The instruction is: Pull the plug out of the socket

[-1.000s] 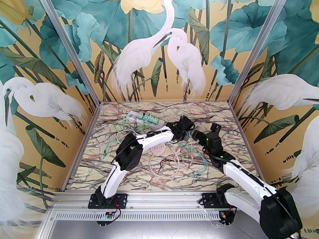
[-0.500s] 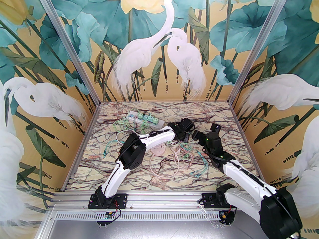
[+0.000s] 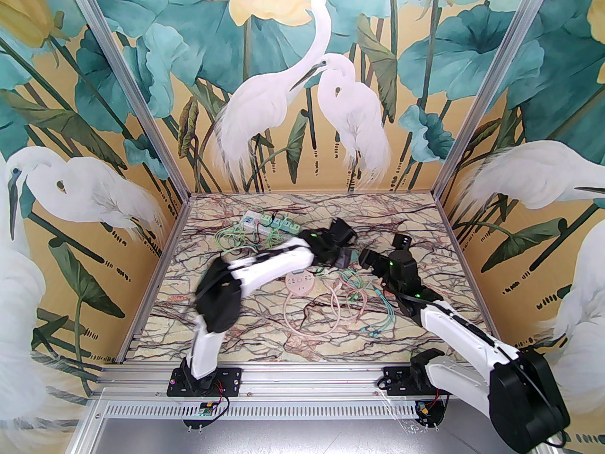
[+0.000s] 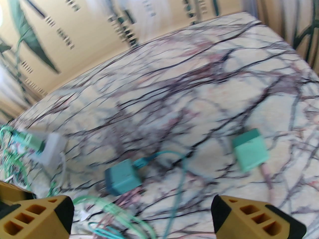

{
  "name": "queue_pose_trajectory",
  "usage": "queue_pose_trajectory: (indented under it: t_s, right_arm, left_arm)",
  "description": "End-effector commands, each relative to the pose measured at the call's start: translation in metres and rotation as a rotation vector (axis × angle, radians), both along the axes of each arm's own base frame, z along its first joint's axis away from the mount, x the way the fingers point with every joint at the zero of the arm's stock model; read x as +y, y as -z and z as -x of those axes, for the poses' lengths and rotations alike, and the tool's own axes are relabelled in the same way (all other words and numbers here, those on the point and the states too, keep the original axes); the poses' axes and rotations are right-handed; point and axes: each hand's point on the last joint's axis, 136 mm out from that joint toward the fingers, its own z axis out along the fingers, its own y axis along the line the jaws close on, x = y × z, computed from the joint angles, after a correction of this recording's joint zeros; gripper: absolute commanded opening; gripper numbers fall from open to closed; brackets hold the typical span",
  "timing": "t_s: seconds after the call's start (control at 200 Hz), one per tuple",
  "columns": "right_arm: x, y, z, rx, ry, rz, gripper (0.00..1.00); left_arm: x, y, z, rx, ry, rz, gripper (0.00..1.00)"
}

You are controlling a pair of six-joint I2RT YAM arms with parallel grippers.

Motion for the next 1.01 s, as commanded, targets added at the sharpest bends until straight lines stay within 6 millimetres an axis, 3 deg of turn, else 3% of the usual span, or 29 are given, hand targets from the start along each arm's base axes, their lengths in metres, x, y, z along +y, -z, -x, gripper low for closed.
queue_pose_trajectory:
  t_s: [0.0, 0.075, 0.22, 0.285, 0.405, 0.48, 0.555, 0.595, 0.89, 1.0]
  right_arm:
    - [0.03, -0.013, -0.004, -0.043, -0.15, -0.043, 0.99]
    - [0.046, -0.015, -0.002, -0.05, -0.214, -0.041, 0.99]
    - [0.083, -0.017, 0.006, -0.052, -0.333, -0.005, 0.99]
    - [0.099, -0.018, 0.009, -0.036, -0.37, 0.017, 0.99]
    - [0.135, -0.028, 0.021, -0.022, -0.453, 0.05, 1.0]
    - [0.155, -0.026, 0.033, 0.004, -0.514, 0.057, 0.9]
    - [0.171, -0.017, 0.045, 0.043, -0.557, 0.078, 0.83]
    - [0.18, -0.012, 0.054, 0.065, -0.585, 0.092, 0.74]
    - [0.239, 0.044, 0.114, 0.192, -0.712, 0.27, 0.69]
    - [0.262, 0.067, 0.13, 0.25, -0.76, 0.31, 0.61]
  left_arm:
    - [0.028, -0.032, -0.005, -0.089, -0.082, 0.087, 0.72]
    - [0.055, -0.033, -0.001, -0.098, -0.126, 0.113, 0.71]
    - [0.107, -0.014, 0.009, -0.064, -0.211, 0.169, 0.66]
    - [0.122, -0.006, 0.016, -0.053, -0.222, 0.203, 0.58]
    - [0.139, 0.011, 0.022, -0.038, -0.227, 0.253, 0.52]
    - [0.149, 0.022, 0.023, -0.018, -0.246, 0.273, 0.51]
    - [0.157, 0.03, 0.025, -0.01, -0.264, 0.283, 0.5]
    - [0.162, 0.032, 0.026, -0.012, -0.272, 0.289, 0.51]
    - [0.213, 0.032, 0.028, -0.028, -0.427, 0.283, 0.56]
    - [0.223, 0.026, 0.033, -0.043, -0.449, 0.304, 0.58]
